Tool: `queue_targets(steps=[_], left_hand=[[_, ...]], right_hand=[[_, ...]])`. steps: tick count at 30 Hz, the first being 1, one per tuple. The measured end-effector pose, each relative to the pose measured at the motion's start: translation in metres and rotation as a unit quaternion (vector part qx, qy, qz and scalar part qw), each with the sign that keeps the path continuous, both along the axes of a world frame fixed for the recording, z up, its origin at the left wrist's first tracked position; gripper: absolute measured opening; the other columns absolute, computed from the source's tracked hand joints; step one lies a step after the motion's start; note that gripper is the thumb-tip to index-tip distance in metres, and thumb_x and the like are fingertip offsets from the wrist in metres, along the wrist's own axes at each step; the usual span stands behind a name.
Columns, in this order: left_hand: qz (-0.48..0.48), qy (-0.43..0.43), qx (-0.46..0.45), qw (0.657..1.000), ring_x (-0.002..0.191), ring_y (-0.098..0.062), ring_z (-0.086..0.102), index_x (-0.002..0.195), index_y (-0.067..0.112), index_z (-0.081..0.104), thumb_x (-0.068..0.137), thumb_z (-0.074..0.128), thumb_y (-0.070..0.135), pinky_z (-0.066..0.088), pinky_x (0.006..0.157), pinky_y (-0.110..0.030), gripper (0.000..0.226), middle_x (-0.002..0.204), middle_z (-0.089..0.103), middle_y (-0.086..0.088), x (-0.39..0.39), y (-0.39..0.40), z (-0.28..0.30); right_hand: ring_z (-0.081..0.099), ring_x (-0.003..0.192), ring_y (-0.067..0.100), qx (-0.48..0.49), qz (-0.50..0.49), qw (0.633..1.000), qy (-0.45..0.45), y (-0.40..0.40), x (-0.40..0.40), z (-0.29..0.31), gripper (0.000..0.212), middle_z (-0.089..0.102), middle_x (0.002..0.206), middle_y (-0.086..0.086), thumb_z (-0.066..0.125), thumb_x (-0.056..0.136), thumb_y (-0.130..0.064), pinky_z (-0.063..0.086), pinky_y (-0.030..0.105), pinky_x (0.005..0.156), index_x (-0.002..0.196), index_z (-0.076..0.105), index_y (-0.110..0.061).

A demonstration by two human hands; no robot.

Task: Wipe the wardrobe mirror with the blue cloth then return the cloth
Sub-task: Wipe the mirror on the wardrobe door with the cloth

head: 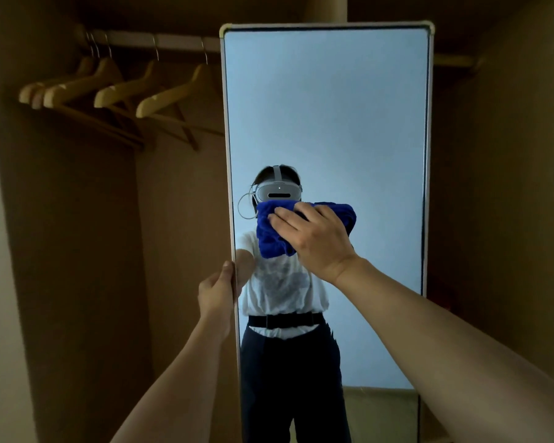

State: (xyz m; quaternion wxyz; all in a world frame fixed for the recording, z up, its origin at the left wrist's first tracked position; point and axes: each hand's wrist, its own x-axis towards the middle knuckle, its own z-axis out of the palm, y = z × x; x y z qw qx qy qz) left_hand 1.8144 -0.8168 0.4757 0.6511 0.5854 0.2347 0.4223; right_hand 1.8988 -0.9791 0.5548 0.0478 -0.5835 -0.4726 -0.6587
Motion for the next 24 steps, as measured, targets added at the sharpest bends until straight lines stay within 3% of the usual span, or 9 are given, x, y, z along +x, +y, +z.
queue_targets(steps=[3, 7, 10, 13, 15, 20, 24], left_hand=[[0.007, 0.006, -0.005, 1.000, 0.078, -0.023, 0.057, 0.101, 0.010, 0.068, 0.093, 0.048, 0.048, 0.048, 0.074, -0.035, 0.044, 0.086, 0.065, -0.010, 0.000, 0.001, 0.003], [-0.011, -0.002, -0.018, 1.000, 0.082, -0.023, 0.059, 0.109, 0.007, 0.064, 0.093, 0.047, 0.050, 0.047, 0.077, -0.034, 0.049, 0.093, 0.065, -0.010, 0.001, 0.000, 0.010], [-0.021, -0.017, -0.015, 1.000, 0.088, -0.023, 0.060, 0.107, 0.009, 0.065, 0.095, 0.045, 0.047, 0.047, 0.077, -0.033, 0.044, 0.097, 0.065, -0.011, 0.002, -0.002, 0.024], [-0.018, -0.038, -0.006, 0.999, 0.081, -0.023, 0.060, 0.094, 0.012, 0.067, 0.096, 0.045, 0.043, 0.047, 0.072, -0.032, 0.038, 0.091, 0.066, -0.012, 0.003, -0.004, 0.037], [-0.014, -0.051, -0.005, 0.999, 0.075, -0.023, 0.061, 0.086, 0.014, 0.067, 0.098, 0.044, 0.039, 0.048, 0.067, -0.029, 0.036, 0.086, 0.067, -0.012, 0.005, -0.006, 0.043], [-0.016, -0.055, -0.020, 0.998, 0.075, -0.018, 0.061, 0.087, 0.017, 0.061, 0.099, 0.043, 0.036, 0.045, 0.058, -0.023, 0.029, 0.085, 0.064, -0.007, 0.006, -0.009, 0.051], [-0.020, -0.050, -0.023, 0.998, 0.071, -0.021, 0.060, 0.082, 0.015, 0.063, 0.099, 0.043, 0.037, 0.049, 0.067, -0.029, 0.034, 0.080, 0.064, -0.009, 0.003, -0.007, 0.058]], right_hand=[[0.065, 0.088, 0.025, 0.021, 0.011, 1.000, -0.005, 0.003, 0.003, 0.012, 0.044, 0.070, 0.108, 0.000, 0.036, 0.082, -0.004, 0.050, 0.033, 0.071, 0.109, 0.070, -0.013], [0.066, 0.089, 0.025, 0.040, 0.013, 0.999, -0.021, 0.004, 0.006, 0.037, 0.039, 0.070, 0.108, 0.000, 0.043, 0.081, -0.007, 0.050, 0.034, 0.072, 0.109, 0.070, -0.014], [0.065, 0.090, 0.025, 0.024, 0.004, 0.999, -0.024, 0.004, 0.009, 0.052, 0.040, 0.070, 0.108, -0.001, 0.068, 0.071, -0.004, 0.050, 0.035, 0.072, 0.110, 0.069, -0.014], [0.065, 0.089, 0.023, 0.015, -0.009, 1.000, -0.002, 0.007, 0.011, 0.063, 0.047, 0.069, 0.107, -0.003, 0.083, 0.065, -0.016, 0.050, 0.034, 0.073, 0.109, 0.068, -0.016], [0.065, 0.089, 0.022, 0.010, -0.014, 1.000, 0.009, 0.009, 0.011, 0.067, 0.050, 0.070, 0.105, -0.003, 0.086, 0.062, -0.023, 0.050, 0.033, 0.073, 0.108, 0.069, -0.016], [0.065, 0.086, 0.024, -0.006, -0.028, 0.999, 0.040, 0.010, 0.005, 0.076, 0.058, 0.070, 0.102, -0.001, 0.087, 0.053, -0.017, 0.053, 0.036, 0.074, 0.108, 0.069, -0.014], [0.065, 0.086, 0.022, 0.009, -0.042, 0.998, 0.051, 0.010, 0.001, 0.087, 0.058, 0.070, 0.103, -0.003, 0.086, 0.054, -0.012, 0.051, 0.035, 0.073, 0.109, 0.068, -0.016]])
